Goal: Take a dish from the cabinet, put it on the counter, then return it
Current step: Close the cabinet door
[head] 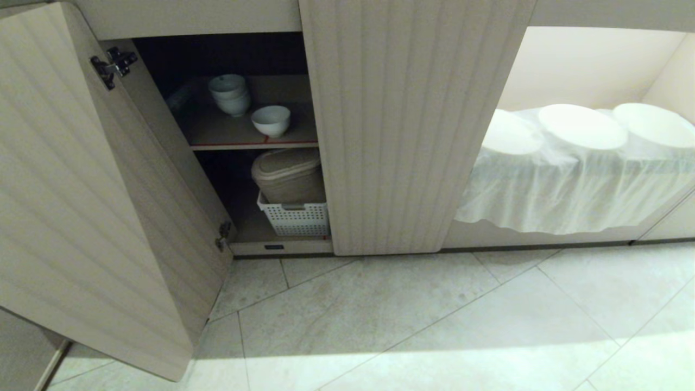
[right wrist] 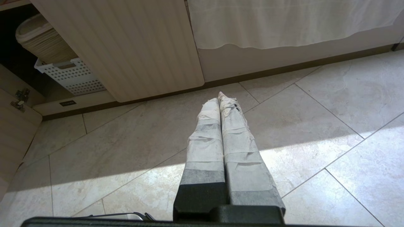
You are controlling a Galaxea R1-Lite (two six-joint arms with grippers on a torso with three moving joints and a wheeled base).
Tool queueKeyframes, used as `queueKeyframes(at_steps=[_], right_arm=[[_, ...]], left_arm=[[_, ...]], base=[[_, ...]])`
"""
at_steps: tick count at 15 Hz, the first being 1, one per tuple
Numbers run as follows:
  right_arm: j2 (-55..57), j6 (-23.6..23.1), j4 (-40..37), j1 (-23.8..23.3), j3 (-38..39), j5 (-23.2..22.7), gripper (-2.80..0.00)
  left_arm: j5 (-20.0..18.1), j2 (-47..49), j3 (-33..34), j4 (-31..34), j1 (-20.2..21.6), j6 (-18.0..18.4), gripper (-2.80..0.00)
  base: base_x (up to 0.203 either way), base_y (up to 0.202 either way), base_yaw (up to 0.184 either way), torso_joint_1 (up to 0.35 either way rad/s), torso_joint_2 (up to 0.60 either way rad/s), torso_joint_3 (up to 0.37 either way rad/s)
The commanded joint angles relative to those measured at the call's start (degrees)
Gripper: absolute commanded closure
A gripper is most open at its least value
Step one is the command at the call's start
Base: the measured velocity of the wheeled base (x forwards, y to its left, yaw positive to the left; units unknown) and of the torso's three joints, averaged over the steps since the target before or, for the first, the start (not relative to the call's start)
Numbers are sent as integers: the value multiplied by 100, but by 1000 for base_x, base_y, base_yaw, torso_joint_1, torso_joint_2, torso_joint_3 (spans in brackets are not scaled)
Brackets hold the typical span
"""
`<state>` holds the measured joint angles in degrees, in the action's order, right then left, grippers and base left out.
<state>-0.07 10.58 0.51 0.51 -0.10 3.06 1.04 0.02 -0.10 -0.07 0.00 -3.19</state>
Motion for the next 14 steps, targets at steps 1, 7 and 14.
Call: queueKeyframes(at_steps=[1, 7, 14], right_arm=[[7, 5, 2, 2, 1, 2, 0], [7, 5, 2, 2, 1, 2, 0], [7, 5, 2, 2, 1, 2, 0]], left_arm=[[2, -2, 10, -1, 0, -6, 0], [2, -2, 1, -1, 0, -6, 0], [2, -2, 1, -1, 0, -6, 0]], base=[[0, 0, 0, 0, 0, 0], [0, 0, 0, 0, 0, 0], [0, 0, 0, 0, 0, 0]])
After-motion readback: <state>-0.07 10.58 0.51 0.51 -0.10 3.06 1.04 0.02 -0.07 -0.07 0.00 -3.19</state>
